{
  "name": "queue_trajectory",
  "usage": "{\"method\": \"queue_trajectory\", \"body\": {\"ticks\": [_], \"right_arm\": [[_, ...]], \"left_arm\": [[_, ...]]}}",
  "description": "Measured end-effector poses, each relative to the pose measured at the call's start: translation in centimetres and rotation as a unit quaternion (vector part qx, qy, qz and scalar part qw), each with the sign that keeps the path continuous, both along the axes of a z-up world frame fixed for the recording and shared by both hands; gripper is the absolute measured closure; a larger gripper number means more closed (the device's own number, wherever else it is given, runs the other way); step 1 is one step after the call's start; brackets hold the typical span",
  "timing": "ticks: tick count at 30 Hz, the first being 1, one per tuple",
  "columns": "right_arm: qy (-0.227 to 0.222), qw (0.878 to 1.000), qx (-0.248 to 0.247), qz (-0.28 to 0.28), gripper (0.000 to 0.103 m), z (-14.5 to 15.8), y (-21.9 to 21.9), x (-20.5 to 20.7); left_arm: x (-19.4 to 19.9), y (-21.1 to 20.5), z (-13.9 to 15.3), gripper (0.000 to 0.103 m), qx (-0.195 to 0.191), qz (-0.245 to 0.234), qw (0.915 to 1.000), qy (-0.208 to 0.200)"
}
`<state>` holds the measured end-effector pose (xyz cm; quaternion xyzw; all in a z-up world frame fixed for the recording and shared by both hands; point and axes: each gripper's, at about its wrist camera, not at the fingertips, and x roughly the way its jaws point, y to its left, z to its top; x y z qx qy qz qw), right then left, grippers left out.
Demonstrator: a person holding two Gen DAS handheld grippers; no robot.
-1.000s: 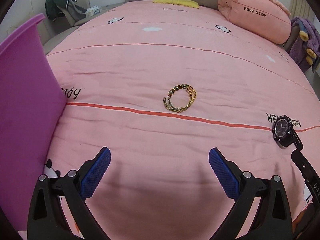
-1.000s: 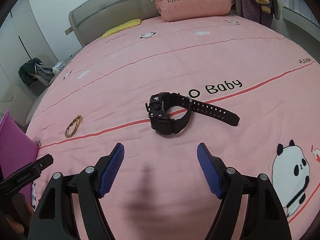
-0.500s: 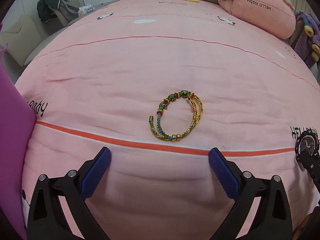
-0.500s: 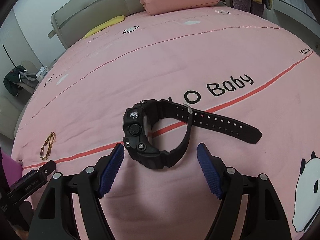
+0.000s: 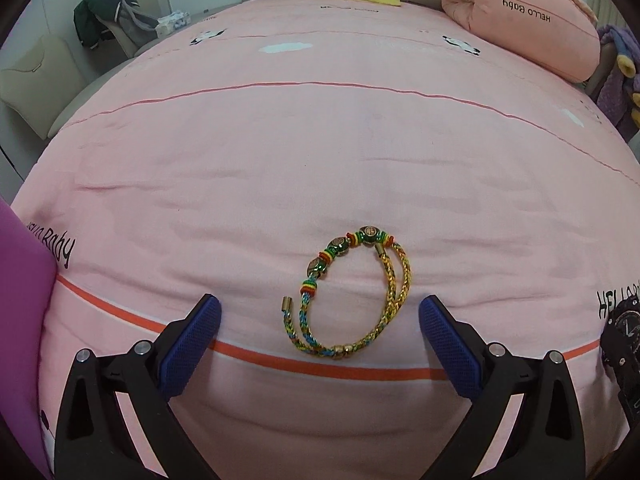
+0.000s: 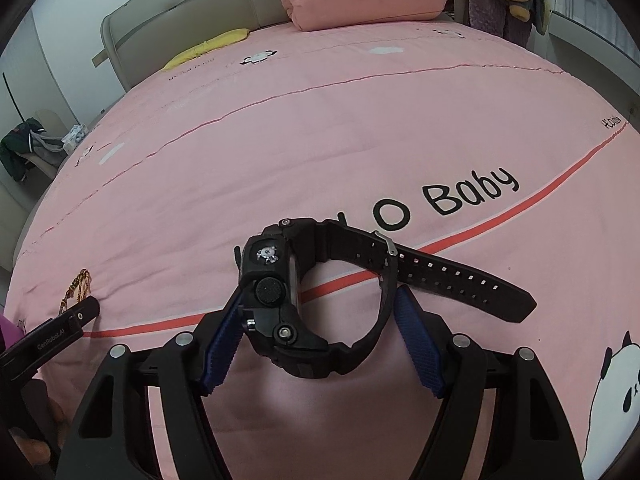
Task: Organize jewelry
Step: 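Grasp the green-gold bracelet with the left tool while the right tool grasps the black wristwatch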
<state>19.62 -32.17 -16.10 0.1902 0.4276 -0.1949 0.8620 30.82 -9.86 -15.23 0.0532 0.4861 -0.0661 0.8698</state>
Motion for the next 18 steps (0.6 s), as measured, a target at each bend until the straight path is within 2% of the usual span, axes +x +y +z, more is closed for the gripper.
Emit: {"method": "queue_trajectory", "body": {"ticks": [2, 4, 7, 10, 12, 13, 15, 18], "right_arm": [[0.004, 1.000, -0.005, 0.001, 0.032, 0.0, 0.1, 0.3], [0.008, 1.000, -0.009, -0.002, 0.038, 0.0, 0.2, 0.6], [0.011, 1.000, -0.014, 0.001, 0.042, 0.1, 0.2, 0.7], [0.009, 1.000, -0.016, 0.007, 0.045, 0.2, 0.3, 0.5], [0.008, 1.000, -0.018, 0.012, 0.047, 0.4, 0.5, 0.5], [0.007, 1.000, -0.018, 0.014, 0.048, 0.4, 0.3, 0.5], [0.005, 1.000, -0.017, 0.019, 0.048, 0.6, 0.4, 0.3], [0.004, 0.999, -0.017, 0.030, 0.049, 0.8, 0.7, -0.3]], "left_arm": [[0.2, -0.1, -0.1, 0.006, 0.001, 0.001, 1.0000, 0.001], [0.4, -0.1, 0.0, 0.006, 0.000, 0.003, 1.0000, 0.000], [0.2, -0.3, 0.2, 0.015, 0.000, -0.005, 1.0000, -0.005], [-0.4, -1.0, 0.5, 0.037, 0.002, -0.024, 0.9997, -0.006], [-1.0, -0.9, 0.7, 0.060, -0.004, -0.029, 0.9995, -0.007], [-1.3, -0.8, 0.9, 0.066, -0.011, -0.030, 0.9995, -0.005], [-1.9, -0.4, 1.1, 0.088, -0.026, -0.033, 0.9991, 0.001], [-2.9, 0.0, 1.5, 0.093, -0.038, -0.036, 0.9985, 0.015]]}}
